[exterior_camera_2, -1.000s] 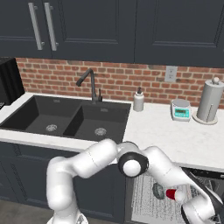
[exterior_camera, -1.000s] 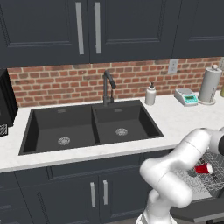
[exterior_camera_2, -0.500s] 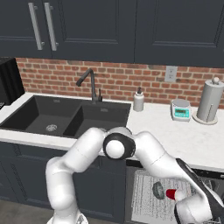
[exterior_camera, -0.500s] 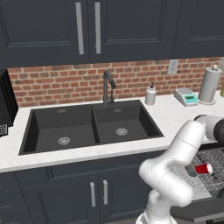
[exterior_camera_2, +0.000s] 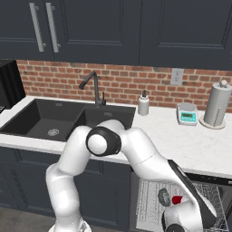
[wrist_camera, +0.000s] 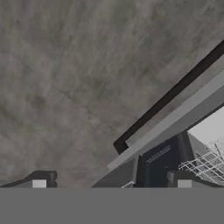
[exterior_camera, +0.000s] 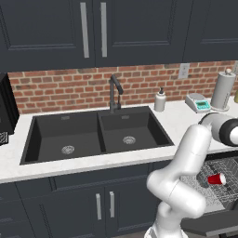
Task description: Pick up the cup and bowl from the counter, place them in the dishwasher, and close the dishwasher door.
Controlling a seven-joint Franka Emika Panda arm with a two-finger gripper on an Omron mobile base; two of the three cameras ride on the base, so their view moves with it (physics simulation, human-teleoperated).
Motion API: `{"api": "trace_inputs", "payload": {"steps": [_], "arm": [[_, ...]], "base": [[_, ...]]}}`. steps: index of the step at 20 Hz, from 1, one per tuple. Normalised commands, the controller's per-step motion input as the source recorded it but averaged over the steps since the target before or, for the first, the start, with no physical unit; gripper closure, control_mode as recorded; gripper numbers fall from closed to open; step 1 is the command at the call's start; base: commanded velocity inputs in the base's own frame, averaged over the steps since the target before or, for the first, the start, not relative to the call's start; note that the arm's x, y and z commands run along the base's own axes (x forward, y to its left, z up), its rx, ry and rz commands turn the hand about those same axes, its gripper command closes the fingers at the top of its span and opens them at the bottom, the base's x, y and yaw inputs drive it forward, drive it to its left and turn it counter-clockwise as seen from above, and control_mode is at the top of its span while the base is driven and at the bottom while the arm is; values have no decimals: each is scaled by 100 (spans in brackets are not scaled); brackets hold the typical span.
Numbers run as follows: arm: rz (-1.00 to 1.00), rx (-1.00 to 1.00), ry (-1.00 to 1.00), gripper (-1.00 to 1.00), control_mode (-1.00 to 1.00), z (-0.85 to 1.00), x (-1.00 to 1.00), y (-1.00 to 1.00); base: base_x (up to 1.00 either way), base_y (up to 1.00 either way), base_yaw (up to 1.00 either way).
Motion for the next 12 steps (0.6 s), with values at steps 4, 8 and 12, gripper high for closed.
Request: {"api": "trace_inputs", "payload": {"steps": [4, 8, 12], "arm": [[-16, 26, 13, -100, -100, 6, -72, 55], [-14, 34, 11, -100, -100, 0, -78, 43], [-9, 43, 8, -100, -100, 6, -75, 24]], "base": [[0, 0, 0], [0, 0, 0], [0, 0, 0]]}}
